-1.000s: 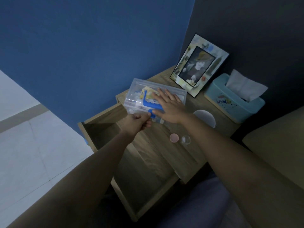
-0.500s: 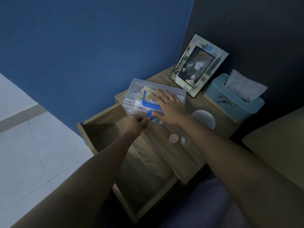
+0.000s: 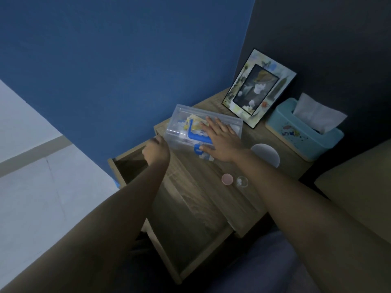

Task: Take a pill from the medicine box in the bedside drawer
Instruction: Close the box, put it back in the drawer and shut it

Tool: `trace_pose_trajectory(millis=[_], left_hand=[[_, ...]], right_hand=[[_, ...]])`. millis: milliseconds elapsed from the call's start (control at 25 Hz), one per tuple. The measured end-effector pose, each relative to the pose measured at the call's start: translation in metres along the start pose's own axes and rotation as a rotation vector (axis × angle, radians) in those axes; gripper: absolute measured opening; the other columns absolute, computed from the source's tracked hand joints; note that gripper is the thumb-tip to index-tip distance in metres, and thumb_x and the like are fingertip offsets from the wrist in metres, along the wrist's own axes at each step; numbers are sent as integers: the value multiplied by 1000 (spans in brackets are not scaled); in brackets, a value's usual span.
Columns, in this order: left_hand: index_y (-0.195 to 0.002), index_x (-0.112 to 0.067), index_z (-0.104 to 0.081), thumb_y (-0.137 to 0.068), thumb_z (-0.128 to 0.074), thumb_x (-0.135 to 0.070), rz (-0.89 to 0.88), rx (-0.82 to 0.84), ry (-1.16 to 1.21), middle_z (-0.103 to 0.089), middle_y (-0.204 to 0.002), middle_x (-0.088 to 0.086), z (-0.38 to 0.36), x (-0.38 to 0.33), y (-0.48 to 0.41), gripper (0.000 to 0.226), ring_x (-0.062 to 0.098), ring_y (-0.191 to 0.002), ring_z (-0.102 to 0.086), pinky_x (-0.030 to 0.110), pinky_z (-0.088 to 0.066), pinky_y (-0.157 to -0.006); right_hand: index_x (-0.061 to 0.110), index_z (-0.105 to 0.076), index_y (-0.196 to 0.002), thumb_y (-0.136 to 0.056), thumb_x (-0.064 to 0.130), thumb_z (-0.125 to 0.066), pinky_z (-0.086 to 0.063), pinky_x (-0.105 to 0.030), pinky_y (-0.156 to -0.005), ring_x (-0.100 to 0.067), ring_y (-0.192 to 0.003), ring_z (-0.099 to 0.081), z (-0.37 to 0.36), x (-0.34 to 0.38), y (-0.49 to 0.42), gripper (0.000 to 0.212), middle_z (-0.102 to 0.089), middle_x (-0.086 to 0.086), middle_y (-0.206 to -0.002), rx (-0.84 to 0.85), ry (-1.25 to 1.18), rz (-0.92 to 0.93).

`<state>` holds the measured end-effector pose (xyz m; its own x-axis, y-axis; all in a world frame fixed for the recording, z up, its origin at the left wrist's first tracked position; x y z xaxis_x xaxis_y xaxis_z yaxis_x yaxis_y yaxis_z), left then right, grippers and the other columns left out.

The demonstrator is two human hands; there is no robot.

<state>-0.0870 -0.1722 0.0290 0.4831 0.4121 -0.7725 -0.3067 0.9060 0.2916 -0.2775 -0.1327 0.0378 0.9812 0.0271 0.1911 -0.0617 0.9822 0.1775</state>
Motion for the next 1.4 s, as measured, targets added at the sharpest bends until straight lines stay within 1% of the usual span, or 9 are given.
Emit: trace_pose_trajectory(millis=[120,240,440,520,680,760,880,1040,1400], left_hand=[[-114,5,-56,-97,-32,-41,-187,93,-47,-59,-120,27,-2,-27,-11,55,40,-114,-53,39,-40,-92],[-118,7,-53,-96,-35,-47,-266,185,-264,-55,-126,28,-12,-35,-20,61,41,-120,-48,40,-38,-96],[-117,7,-53,-95,-34,-49,-309,219,-365,-57,-122,30,-20,-32,-30,64,43,-118,-50,42,-40,-92],[-115,8,-54,-95,-34,-50,-304,221,-362,-58,-120,30,-20,-32,-31,64,42,-116,-51,41,-41,-89],[-112,8,-57,-95,-35,-51,-313,214,-352,-60,-116,29,-19,-32,-33,64,41,-112,-54,41,-42,-88],[-110,8,-58,-94,-35,-50,-311,219,-352,-61,-114,29,-18,-32,-34,65,41,-111,-54,41,-42,-87],[-109,8,-60,-94,-37,-50,-299,221,-343,-62,-113,28,-19,-32,-35,64,41,-110,-55,40,-42,-88],[-110,8,-59,-94,-39,-50,-272,225,-302,-62,-114,28,-19,-34,-35,63,40,-110,-56,40,-44,-86],[-107,6,-61,-94,-41,-47,-344,213,-282,-61,-116,30,28,-61,-43,58,42,-116,-52,39,-41,-94]], right_hand=[[30,0,-148,-92,56,-37,3,-40,-117,-20,-146,9,-1,-1,-2,72,9,3,-160,-10,21,-3],[30,0,-148,-92,56,-37,3,-40,-117,-19,-146,10,-3,-1,-3,72,9,4,-159,-18,27,-1],[23,5,-148,-96,52,-22,1,-37,-117,-15,-146,6,5,-8,-8,65,5,2,-160,64,-149,-37],[17,-1,-149,-97,49,-26,-8,-42,-117,-20,-146,-4,14,-12,-13,66,-5,-4,-160,-23,-219,-77],[9,-14,-147,-94,51,-35,-16,-44,-117,-31,-144,-13,32,-29,-20,71,-12,-14,-158,-269,-206,-402],[7,-15,-146,-90,61,-34,-20,-44,-115,-35,-143,-15,33,-39,-20,80,-13,-19,-156,-211,-165,-570],[4,-25,-141,-85,70,-33,-37,-42,-102,-39,-132,-35,28,-47,-21,87,-31,-24,-148,-114,-219,-697],[1,-27,-138,-86,68,-34,-42,-40,-96,-39,-123,-47,21,-48,-27,85,-44,-23,-140,-93,-403,-746],[0,-22,-143,-87,66,-33,-41,-39,-97,-39,-127,-44,56,-14,-24,88,-42,-24,-142,-265,-404,-718]])
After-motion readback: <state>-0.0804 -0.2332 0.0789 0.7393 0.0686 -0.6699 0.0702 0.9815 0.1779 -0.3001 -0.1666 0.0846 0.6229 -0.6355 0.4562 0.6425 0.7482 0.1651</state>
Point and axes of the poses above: each hand's wrist, its own y-axis away from the middle knuckle, its own z-axis out of the back of the hand, x = y × z, the point moved 1 cm from there along -y, towards the middle knuckle
